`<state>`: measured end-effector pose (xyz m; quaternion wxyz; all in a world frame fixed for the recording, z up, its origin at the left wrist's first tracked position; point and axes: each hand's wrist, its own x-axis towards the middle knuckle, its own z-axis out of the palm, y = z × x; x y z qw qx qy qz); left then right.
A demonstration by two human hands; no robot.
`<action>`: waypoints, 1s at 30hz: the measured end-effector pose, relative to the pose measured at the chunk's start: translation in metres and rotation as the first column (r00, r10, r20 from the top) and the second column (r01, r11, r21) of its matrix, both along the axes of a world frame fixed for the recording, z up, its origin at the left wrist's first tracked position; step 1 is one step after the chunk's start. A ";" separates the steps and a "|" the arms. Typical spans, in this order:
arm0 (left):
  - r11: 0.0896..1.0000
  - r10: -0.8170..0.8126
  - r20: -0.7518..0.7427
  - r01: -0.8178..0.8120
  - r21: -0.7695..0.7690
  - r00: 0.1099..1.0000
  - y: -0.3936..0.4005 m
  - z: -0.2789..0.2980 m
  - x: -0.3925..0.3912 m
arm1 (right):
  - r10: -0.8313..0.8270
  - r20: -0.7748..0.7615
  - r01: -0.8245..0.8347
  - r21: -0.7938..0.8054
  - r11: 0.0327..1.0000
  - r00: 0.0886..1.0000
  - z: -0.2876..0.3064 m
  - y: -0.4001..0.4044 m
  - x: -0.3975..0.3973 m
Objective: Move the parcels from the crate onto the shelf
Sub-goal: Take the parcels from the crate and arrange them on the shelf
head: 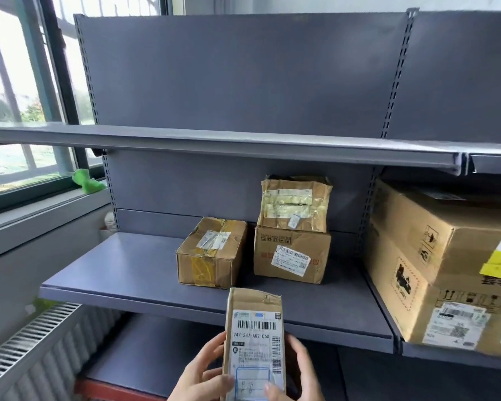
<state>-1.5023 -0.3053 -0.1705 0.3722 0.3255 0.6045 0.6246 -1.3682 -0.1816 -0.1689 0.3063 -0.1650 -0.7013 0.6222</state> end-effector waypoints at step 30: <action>0.993 0.105 0.024 -0.106 0.044 0.994 0.121 0.111 -0.267 | -0.245 0.081 0.249 -0.035 0.968 0.966 0.104 0.096 -0.293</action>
